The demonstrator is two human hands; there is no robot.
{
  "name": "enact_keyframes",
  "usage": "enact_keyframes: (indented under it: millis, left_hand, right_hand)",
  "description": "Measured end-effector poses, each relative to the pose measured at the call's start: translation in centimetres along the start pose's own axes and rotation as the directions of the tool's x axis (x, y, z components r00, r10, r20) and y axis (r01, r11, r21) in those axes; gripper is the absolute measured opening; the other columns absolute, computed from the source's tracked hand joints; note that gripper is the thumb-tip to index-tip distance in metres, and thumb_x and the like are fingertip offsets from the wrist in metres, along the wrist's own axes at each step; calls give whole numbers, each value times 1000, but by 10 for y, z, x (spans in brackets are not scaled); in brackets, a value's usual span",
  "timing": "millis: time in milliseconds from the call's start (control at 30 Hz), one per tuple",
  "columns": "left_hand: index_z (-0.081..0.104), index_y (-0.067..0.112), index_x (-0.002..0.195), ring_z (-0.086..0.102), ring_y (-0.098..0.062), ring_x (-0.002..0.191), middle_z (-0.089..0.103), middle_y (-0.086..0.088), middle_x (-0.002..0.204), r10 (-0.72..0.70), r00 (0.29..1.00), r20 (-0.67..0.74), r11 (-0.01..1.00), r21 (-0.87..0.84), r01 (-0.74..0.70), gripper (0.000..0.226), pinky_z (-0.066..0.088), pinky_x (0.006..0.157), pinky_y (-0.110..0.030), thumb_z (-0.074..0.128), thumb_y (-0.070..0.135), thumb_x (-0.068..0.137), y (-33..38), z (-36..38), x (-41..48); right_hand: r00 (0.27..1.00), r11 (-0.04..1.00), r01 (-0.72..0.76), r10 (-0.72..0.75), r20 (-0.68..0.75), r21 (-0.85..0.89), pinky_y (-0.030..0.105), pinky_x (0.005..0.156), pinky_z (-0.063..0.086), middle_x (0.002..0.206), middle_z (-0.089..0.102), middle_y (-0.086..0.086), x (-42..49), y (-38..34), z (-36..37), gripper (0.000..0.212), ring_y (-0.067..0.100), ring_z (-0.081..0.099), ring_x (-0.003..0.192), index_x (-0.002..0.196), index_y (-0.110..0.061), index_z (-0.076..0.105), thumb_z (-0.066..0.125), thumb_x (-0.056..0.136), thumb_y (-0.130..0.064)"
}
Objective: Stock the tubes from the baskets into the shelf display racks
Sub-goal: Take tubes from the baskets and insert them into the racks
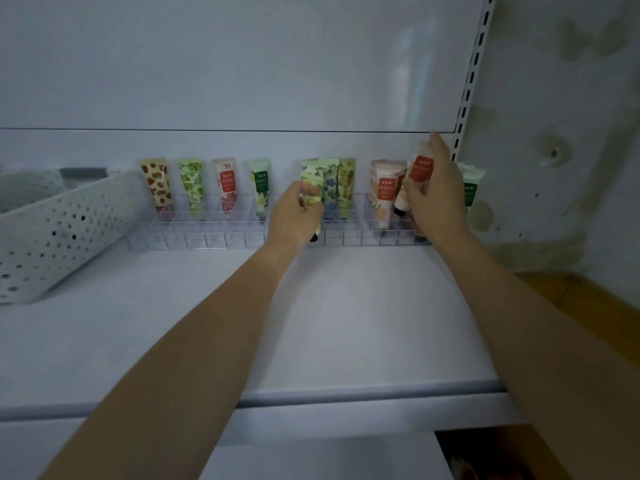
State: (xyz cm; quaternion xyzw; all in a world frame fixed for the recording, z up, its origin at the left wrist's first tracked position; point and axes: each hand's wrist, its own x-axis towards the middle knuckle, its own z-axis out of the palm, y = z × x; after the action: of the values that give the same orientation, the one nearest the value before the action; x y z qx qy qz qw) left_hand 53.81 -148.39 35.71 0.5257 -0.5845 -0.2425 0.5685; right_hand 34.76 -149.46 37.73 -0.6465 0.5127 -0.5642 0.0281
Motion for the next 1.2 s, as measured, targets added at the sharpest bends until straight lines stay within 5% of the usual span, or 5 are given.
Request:
enact_keyframes:
  millis: [233,400,533,900,1200]
  left_hand:
    - [54,12,116,51,-15,86,48,6,99,60,998,35,994,89,-63,25,52,81,-39,52,12,91,-1,3,-4]
    - [45,12,127,61,-25,83,46,1,96,-11,999,37,996,88,8,36,48,73,-31,52,16,92,-4,3,-3]
    - [44,12,129,62,-30,87,48,1,94,-34,999,37,997,69,31,37,47,72,-28,51,17,93,-6,3,-3]
    - [49,15,126,47,-2,65,44,12,79,-37,999,11,999,4,37,35,37,46,1,54,17,91,-12,4,-2]
    - [49,17,124,47,-4,67,45,8,79,-80,997,12,997,-19,80,34,40,58,-15,55,18,91,-8,2,-3]
  right_hand:
    - [988,950,134,-107,108,-281,42,87,44,133,42,18,0,8,10,63,31,49,112,146,-17,23,53,91,-6]
    - [983,824,172,-104,153,-540,47,87,46,153,12,17,0,10,17,74,36,39,124,149,-11,9,53,90,-2]
    - [971,703,239,-148,190,-670,45,109,23,153,11,19,0,7,25,75,35,17,138,147,-1,10,54,87,-2]
    - [978,647,206,-127,164,-734,50,114,-3,155,12,15,-1,13,20,74,37,10,140,147,-5,12,54,86,-3]
    - [973,661,232,-150,178,-714,47,114,-6,152,17,17,1,14,16,58,34,7,142,139,-1,32,56,88,-16]
